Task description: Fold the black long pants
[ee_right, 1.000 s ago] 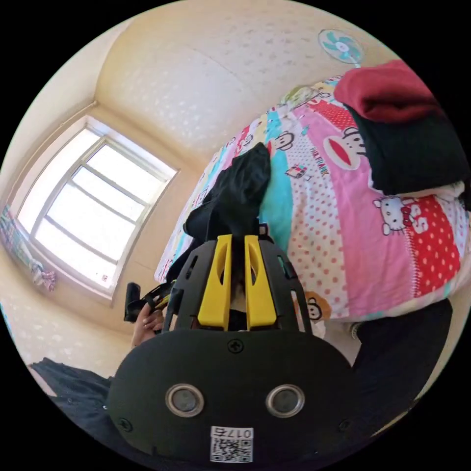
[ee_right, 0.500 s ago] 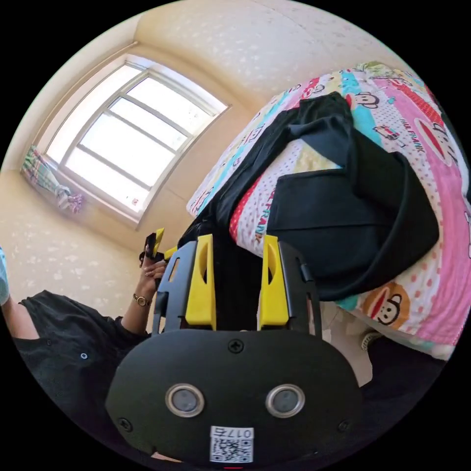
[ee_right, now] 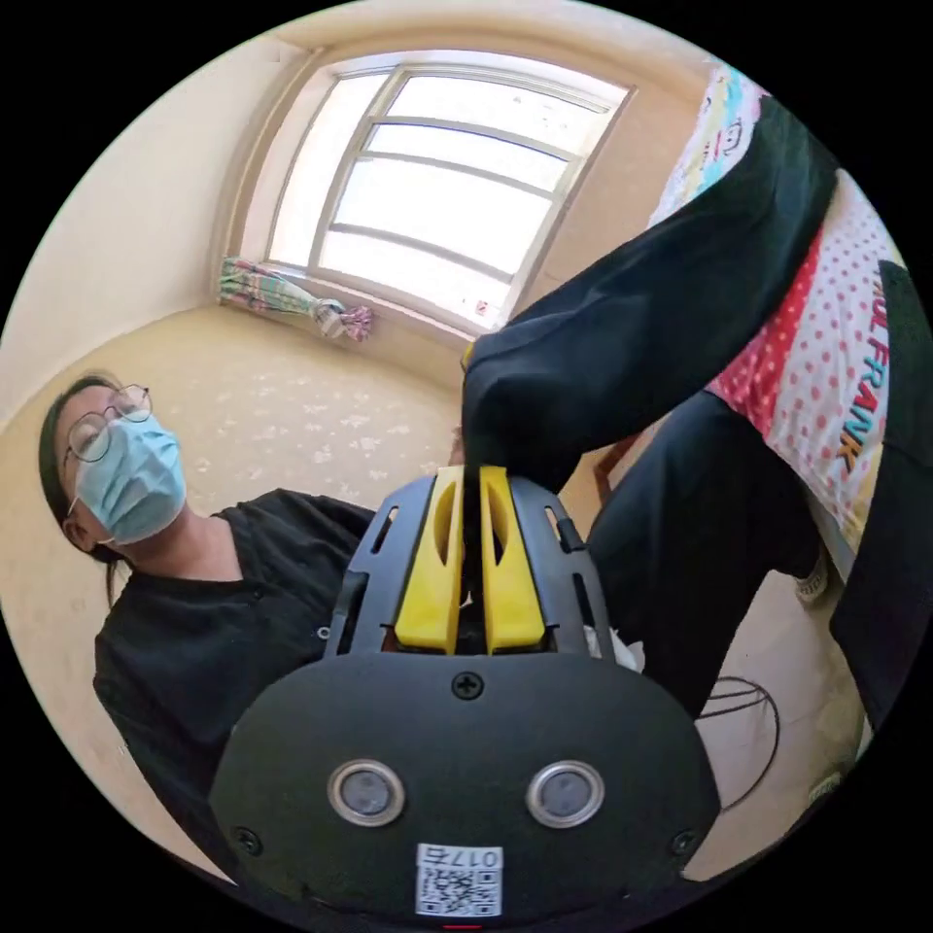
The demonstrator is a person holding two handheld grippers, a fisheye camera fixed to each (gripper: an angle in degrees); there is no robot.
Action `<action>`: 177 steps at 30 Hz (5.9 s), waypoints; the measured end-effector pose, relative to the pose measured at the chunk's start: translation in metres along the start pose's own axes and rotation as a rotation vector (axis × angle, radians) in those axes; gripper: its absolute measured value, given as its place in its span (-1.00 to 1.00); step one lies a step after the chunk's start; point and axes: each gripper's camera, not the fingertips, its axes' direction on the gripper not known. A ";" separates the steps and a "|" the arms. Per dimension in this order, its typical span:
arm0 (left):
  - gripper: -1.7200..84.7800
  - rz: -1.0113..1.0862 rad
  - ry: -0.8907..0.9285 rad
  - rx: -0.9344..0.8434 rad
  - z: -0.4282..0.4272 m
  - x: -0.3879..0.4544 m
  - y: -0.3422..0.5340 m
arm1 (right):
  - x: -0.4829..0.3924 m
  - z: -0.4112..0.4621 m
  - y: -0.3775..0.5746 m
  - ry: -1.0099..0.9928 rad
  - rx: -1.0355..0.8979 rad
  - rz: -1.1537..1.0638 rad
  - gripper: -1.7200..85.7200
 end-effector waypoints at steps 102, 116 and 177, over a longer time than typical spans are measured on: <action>-0.81 -0.331 0.042 0.335 -0.200 -0.064 0.138 | 0.183 0.231 -0.190 0.977 -0.112 0.035 -0.65; -0.55 -0.032 -0.472 -0.050 -0.072 -0.050 -0.105 | 0.160 0.155 0.141 0.385 0.108 0.417 -0.56; -0.44 -0.031 -0.692 -0.456 0.156 -0.058 -0.026 | 0.170 0.049 0.185 0.146 0.207 0.380 -0.71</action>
